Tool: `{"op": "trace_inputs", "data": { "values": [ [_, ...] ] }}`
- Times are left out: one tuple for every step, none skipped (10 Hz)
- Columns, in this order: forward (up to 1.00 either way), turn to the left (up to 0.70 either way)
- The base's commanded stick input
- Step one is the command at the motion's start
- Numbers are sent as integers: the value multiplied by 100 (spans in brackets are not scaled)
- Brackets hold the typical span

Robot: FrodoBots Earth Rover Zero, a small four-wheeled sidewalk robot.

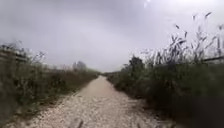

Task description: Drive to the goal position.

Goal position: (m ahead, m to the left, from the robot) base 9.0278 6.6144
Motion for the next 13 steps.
{"op": "trace_inputs", "data": {
  "values": [
    [85, 0],
    [85, 0],
    [85, 0],
    [85, 0],
    [85, 0],
    [85, 0],
    [85, 0],
    [85, 0],
    [85, 0],
    [85, 0],
    [85, 0],
    [85, 0],
    [85, 0]
  ]
}}
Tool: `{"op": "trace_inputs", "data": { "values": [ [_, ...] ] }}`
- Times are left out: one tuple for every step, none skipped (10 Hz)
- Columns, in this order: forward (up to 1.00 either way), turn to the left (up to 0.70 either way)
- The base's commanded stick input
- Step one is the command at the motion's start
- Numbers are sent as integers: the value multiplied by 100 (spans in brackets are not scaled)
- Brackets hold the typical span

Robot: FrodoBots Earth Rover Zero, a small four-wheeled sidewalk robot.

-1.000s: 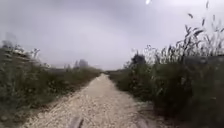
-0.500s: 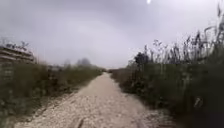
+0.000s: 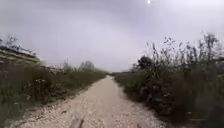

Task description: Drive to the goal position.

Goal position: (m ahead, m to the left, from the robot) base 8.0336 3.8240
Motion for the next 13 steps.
{"op": "trace_inputs", "data": {
  "values": [
    [85, 0],
    [85, 0],
    [85, 0],
    [85, 0],
    [85, 0],
    [85, 0],
    [85, 0],
    [85, 0],
    [85, 0],
    [85, 0],
    [85, 0],
    [85, 0],
    [85, 0]
  ]
}}
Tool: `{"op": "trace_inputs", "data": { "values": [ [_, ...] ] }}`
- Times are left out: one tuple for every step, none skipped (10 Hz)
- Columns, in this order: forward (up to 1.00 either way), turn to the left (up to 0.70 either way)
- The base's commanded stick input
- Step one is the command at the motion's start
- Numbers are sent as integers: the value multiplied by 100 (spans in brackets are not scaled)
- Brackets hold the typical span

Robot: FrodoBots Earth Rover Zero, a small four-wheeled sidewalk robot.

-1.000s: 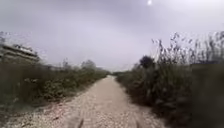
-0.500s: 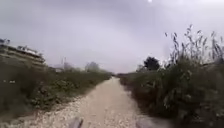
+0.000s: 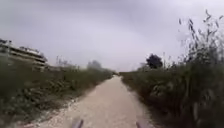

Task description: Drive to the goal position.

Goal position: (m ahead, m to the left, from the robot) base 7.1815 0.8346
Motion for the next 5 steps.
{"op": "trace_inputs", "data": {
  "values": [
    [85, -8],
    [85, -29],
    [85, -34],
    [85, -22],
    [85, 0]
  ]
}}
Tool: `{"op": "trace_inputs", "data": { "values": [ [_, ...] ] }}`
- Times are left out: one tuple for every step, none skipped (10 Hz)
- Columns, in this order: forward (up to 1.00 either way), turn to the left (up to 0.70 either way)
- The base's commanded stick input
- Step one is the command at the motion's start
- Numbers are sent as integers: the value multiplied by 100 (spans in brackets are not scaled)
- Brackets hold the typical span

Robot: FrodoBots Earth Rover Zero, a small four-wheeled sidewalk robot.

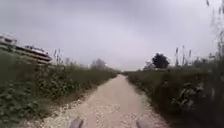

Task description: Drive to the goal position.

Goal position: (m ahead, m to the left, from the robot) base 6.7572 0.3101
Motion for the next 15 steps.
{"op": "trace_inputs", "data": {
  "values": [
    [85, 0],
    [85, 0],
    [85, 0],
    [85, 0],
    [85, 0],
    [85, 0],
    [85, 0],
    [85, -7],
    [85, -22],
    [85, -34],
    [85, -14],
    [85, 0],
    [85, 0],
    [85, 0],
    [85, 0]
  ]
}}
